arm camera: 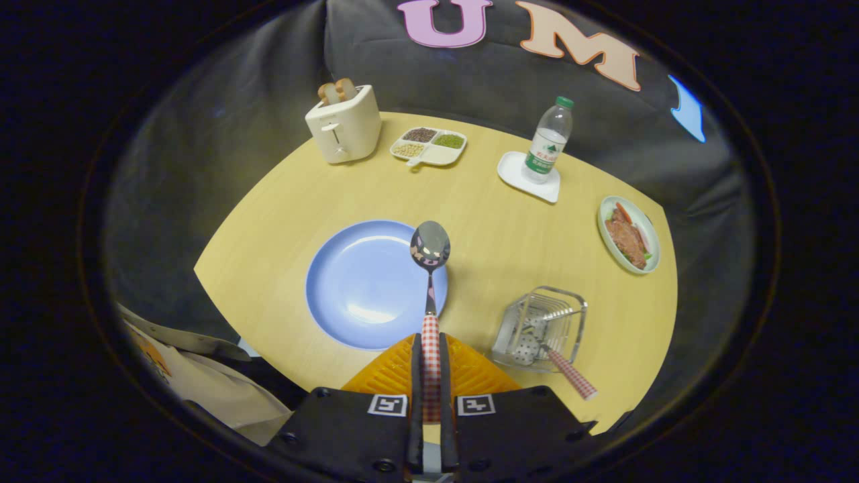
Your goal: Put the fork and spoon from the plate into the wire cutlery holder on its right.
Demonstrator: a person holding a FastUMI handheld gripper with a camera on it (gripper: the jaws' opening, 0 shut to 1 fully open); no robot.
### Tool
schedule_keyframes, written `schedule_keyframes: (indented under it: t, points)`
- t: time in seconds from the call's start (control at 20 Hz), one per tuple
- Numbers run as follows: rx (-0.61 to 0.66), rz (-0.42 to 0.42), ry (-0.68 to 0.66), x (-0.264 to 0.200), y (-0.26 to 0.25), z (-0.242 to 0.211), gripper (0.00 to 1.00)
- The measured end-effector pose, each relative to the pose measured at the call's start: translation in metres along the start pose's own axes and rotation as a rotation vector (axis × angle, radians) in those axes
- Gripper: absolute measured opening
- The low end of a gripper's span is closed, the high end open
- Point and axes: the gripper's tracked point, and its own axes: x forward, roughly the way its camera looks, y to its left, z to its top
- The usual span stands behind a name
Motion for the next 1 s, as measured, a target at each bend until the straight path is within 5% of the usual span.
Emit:
schedule_keyframes:
  t: [0.5,1.0]
  points:
    - [-0.08,-0.065,0.178,-0.042,-0.085,-0.027,0.13]
    - [-0.15,-0.051,0.395,-0.045,-0.114,-0.046,0.13]
